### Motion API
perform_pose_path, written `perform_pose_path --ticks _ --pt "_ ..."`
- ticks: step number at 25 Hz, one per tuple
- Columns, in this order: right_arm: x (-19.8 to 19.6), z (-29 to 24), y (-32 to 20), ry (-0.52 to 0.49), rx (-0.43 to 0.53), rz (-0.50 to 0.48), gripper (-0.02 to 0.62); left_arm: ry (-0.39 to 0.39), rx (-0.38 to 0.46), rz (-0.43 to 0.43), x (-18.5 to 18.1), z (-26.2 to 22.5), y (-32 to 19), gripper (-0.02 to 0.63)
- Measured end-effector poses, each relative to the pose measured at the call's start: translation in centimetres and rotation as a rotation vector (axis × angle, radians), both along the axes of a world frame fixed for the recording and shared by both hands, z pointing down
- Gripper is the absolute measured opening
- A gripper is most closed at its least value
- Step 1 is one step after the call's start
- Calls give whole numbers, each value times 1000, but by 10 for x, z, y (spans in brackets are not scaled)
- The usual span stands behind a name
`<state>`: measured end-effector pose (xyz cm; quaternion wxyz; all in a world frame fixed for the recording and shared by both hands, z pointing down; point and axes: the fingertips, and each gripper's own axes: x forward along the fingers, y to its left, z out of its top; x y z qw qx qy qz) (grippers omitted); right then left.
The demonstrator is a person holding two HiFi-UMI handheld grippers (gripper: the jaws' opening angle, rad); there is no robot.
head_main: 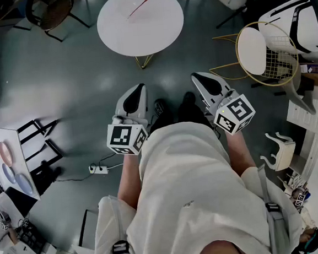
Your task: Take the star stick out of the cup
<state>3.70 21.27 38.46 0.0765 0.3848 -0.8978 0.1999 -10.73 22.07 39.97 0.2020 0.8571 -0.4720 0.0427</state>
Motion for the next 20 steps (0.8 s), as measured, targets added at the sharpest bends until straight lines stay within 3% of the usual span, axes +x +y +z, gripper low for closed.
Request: perform_pose_path --ticks 8,20 --pt "-2 -4 2 14 15 1 5 -2 9 9 -2 -2 -1 9" --pt "8 2 3 -36 -30 135 6 -16 1 22 -18 4 8 9"
